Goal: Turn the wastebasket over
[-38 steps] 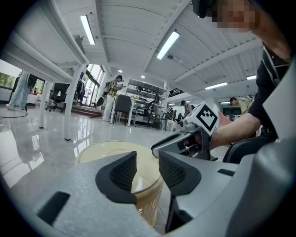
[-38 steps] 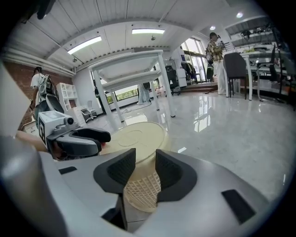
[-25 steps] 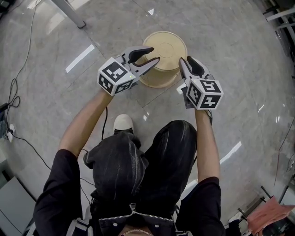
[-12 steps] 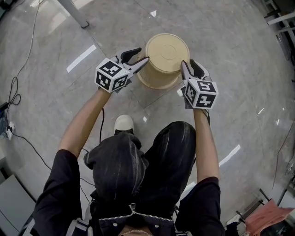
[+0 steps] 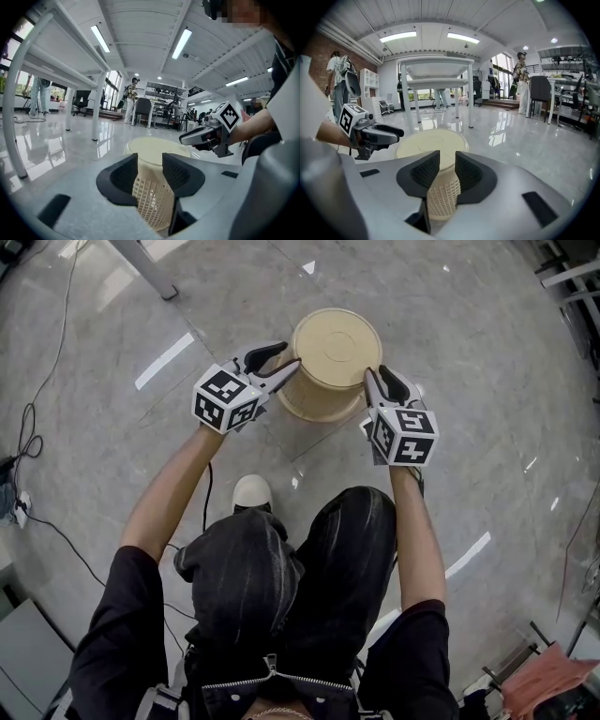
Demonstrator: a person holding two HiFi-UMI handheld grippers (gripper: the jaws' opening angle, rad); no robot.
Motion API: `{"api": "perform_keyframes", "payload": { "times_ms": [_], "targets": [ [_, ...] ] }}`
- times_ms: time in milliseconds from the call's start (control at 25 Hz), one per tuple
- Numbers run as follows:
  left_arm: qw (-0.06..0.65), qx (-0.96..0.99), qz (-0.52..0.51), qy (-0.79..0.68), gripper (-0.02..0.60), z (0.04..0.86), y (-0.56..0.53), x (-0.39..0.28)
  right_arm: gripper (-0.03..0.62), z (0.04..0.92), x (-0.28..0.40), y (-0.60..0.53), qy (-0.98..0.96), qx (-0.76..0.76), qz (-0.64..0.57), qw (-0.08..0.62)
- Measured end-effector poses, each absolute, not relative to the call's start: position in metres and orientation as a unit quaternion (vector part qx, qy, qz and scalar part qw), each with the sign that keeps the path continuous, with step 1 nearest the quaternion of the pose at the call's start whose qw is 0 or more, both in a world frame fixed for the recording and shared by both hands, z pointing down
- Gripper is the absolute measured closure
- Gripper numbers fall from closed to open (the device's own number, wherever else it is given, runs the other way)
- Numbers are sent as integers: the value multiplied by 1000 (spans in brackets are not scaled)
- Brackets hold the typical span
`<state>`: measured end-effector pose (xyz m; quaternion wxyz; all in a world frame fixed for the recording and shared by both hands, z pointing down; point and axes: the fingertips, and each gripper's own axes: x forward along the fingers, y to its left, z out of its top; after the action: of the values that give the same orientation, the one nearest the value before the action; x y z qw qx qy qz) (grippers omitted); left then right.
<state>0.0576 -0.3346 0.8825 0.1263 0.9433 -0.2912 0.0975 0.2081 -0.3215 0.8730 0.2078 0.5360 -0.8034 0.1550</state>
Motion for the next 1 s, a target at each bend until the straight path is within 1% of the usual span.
{"api": "perform_keyframes", "payload": {
  "times_ms": [80,120,200,240,280,320,480,680,1000],
  "targets": [
    [105,945,86,-296,422,868,-336,55,495,858,208,-325,-809,536,142,196],
    [92,947,81,-297,439,858,-337,53,504,851,207,-326,-811,535,137,193],
    [68,950,72,-297,493,836,-337,51,525,837,205,-328,-815,529,127,198],
    [64,951,67,-295,520,825,-336,50,548,829,204,-329,-817,527,120,203],
    [65,952,64,-292,556,814,-336,50,560,819,202,-330,-818,526,115,206],
    [68,953,64,-288,575,803,-335,49,564,808,201,-330,-818,525,114,207],
    [80,953,76,-283,577,743,-325,46,569,748,193,-321,-815,524,124,215],
    [96,948,77,-295,577,635,-318,36,569,637,177,-310,-817,517,118,226],
    [93,945,95,-300,577,449,-300,31,568,452,162,-291,-814,520,161,201]
  ]
}}
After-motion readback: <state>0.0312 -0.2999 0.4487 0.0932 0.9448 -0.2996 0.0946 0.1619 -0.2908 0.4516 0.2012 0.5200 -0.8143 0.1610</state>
